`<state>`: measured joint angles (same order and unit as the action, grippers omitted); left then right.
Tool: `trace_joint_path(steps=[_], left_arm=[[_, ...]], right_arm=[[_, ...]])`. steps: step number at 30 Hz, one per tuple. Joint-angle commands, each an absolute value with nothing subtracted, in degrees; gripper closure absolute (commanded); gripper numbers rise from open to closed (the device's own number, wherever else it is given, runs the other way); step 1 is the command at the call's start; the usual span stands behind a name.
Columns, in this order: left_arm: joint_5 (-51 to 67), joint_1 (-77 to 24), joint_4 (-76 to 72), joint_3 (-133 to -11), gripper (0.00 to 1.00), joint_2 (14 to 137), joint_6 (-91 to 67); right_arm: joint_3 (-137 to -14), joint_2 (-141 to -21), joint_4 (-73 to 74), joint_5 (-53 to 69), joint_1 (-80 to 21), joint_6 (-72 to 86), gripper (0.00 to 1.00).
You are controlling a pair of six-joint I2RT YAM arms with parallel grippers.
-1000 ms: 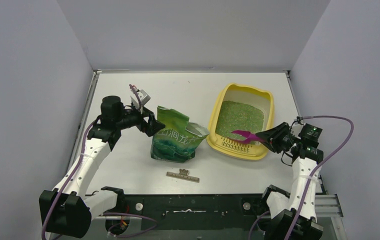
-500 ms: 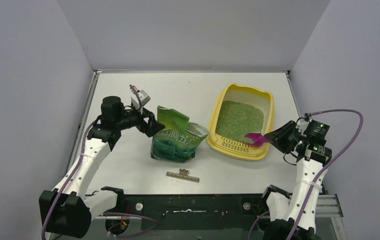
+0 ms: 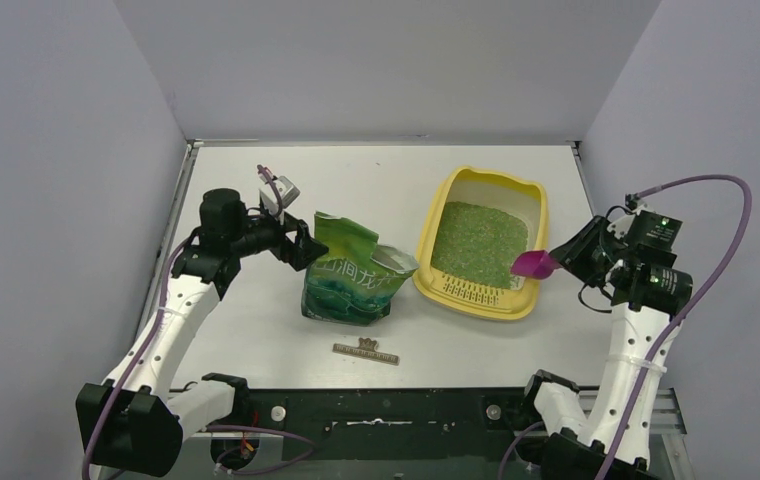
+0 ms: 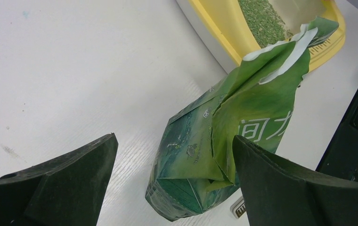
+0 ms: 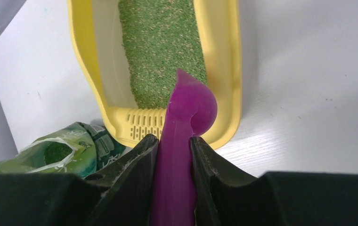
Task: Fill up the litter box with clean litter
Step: 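Pour the cat litter into the litter box, then scoop the cat litter from the cat litter bag.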
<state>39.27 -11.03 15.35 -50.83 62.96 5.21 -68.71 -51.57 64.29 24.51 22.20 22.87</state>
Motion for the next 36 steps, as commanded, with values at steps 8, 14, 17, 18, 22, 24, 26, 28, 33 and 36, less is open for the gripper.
trace_joint_path(steps=[8, 14, 17, 18, 22, 24, 26, 28, 33, 36], left_arm=[[41.9, -11.1, 11.2, -52.5, 0.09, 61.6, 3.3], [43.6, -11.0, 9.9, -52.0, 0.09, 61.8, 2.9], [43.4, -11.1, 9.7, -51.6, 0.09, 61.8, 2.9], [43.2, -11.1, 9.6, -51.7, 0.10, 61.9, 2.9], [42.3, -11.0, 9.5, -51.5, 0.10, 62.0, 2.3], [42.1, -11.0, 9.5, -51.6, 0.10, 62.0, 2.4], [41.9, -11.0, 9.5, -51.6, 0.10, 62.1, 2.3], [41.8, -11.0, 9.5, -51.6, 0.10, 62.1, 2.3], [41.6, -10.9, 9.5, -51.6, 0.10, 62.2, 2.3], [41.5, -10.8, 9.4, -51.5, 0.09, 62.2, 2.3]], right_arm=[[-73.5, -55.9, 48.8, 47.2, 16.8, 31.4, 1.00], [-73.5, -58.3, 41.5, 51.8, 9.9, 37.5, 1.00], [-73.7, -59.4, 41.3, 50.2, 5.0, 37.7, 1.00], [-73.7, -59.7, 41.0, 49.7, 3.1, 37.9, 1.00], [-73.3, -60.8, 38.5, 49.1, -2.3, 39.9, 1.00], [-73.4, -61.1, 38.3, 47.7, -4.5, 39.8, 1.00], [-74.5, -61.4, 40.6, 43.9, -6.7, 38.2, 1.00], [-75.6, -62.2, 43.1, 41.5, -8.6, 36.3, 1.00], [-74.9, -63.7, 43.4, 41.7, -12.3, 36.1, 1.00], [-74.6, -64.3, 43.3, 40.5, -14.0, 35.8, 1.00]])
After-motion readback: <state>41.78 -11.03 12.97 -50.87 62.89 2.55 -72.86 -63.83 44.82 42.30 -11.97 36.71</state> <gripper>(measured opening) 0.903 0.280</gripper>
